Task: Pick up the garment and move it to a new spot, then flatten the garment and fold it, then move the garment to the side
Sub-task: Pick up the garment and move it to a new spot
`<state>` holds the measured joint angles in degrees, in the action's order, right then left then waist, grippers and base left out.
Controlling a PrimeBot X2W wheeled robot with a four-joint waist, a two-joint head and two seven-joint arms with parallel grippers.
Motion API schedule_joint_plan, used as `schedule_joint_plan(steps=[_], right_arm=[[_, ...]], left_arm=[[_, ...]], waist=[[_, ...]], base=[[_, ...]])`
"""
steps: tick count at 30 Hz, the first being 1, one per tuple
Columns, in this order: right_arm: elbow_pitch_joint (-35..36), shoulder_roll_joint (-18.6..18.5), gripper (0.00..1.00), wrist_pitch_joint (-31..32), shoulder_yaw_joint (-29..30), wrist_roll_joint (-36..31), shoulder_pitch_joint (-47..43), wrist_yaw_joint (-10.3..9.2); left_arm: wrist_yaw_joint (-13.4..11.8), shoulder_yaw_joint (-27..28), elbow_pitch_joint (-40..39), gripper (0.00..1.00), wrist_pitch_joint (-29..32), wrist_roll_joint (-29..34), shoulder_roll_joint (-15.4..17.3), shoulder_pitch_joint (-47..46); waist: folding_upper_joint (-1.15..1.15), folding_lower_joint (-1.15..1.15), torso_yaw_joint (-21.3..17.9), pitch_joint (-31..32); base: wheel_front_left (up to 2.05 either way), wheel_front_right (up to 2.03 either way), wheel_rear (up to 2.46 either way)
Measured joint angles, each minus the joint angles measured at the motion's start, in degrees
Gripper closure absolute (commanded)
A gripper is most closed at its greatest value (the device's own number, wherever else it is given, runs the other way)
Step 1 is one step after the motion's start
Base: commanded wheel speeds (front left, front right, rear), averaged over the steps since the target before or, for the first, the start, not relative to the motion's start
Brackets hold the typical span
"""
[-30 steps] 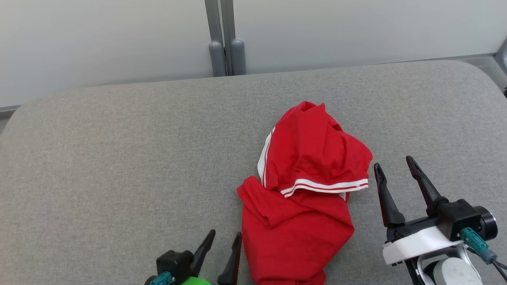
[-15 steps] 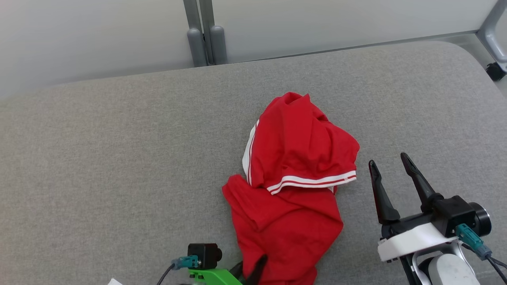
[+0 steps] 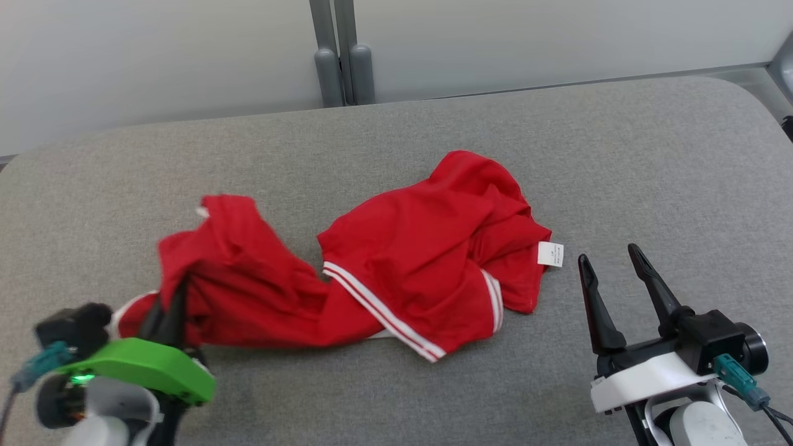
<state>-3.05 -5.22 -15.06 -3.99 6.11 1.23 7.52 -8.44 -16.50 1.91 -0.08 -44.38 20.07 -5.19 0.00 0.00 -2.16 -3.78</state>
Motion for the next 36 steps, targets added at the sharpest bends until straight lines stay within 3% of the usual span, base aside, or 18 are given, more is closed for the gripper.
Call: schedule_joint_plan(steps=[5,9,15,21,25,29,31,32,34,35,36], right_arm=[[-0.2,0.1,0.0,0.0,-0.7,0.2,0.2,0.0],[-0.3,0.0,0.0,0.0,-1.1,0.3,0.3,0.0],[-0.5,0.0,0.0,0.0,-1.9,0.5,0.4,0.0],[-0.6,0.0,0.0,0.0,-1.8,0.9,0.6,0.0],[-0.6,-0.1,0.0,0.0,-1.7,1.0,1.7,0.0],[-0.8,0.0,0.0,0.0,-1.6,1.0,1.7,0.0],[-1.1,0.2,0.0,0.0,-1.9,1.2,1.7,0.0],[-1.3,0.2,0.0,0.0,-2.2,1.2,1.7,0.0],[-1.5,0.4,0.0,0.0,-2.8,1.2,1.9,0.0],[-1.6,0.4,0.0,0.0,-3.0,1.2,2.1,0.0],[-1.6,0.5,0.0,0.0,-3.3,1.2,2.5,0.0]], left_arm=[[-5.4,9.5,-4.7,1.0,0.0,0.4,7.9,1.0],[-8.3,15.7,-2.5,1.0,-0.8,1.6,13.3,1.0],[-9.7,22.2,6.8,1.0,-2.5,2.1,19.1,0.6],[-8.9,26.6,15.2,1.0,-7.3,1.0,20.6,-2.0],[-5.9,26.7,18.3,1.0,-8.1,-0.9,20.7,-4.5],[-3.1,23.1,21.3,1.0,-7.6,-1.7,16.9,-5.8],[-3.2,20.7,24.1,0.99,-7.1,-1.2,14.8,-6.4],[-3.2,19.3,26.0,0.93,-6.7,-0.9,13.8,-6.6],[-3.9,17.3,29.9,0.62,-6.1,0.1,12.1,-7.1],[-4.2,16.8,31.5,0.0,-6.1,0.3,11.5,-7.5],[-4.4,16.4,33.0,0.0,-6.3,0.7,11.0,-8.1]], waist=[[0.0,0.0,0.3,0.4],[0.0,0.0,0.0,0.3],[0.0,0.0,-1.2,-0.2],[0.0,0.0,-2.0,-1.6],[0.0,0.0,-2.4,-2.6],[0.0,0.0,-2.5,-3.5],[0.0,0.0,-2.4,-3.7],[0.0,0.0,-2.4,-3.7],[0.0,0.0,-2.4,-3.7],[0.0,0.0,-2.4,-3.7],[0.0,0.0,-2.4,-3.7]], base=[[0.0,0.0,0.0],[0.0,0.0,0.0],[0.0,0.0,0.0],[0.0,0.0,0.0],[0.0,0.0,0.0],[0.0,0.0,0.0],[0.0,0.0,0.0],[0.0,0.0,0.0],[0.0,0.0,0.0],[0.0,0.0,0.0],[0.0,0.0,0.0]])
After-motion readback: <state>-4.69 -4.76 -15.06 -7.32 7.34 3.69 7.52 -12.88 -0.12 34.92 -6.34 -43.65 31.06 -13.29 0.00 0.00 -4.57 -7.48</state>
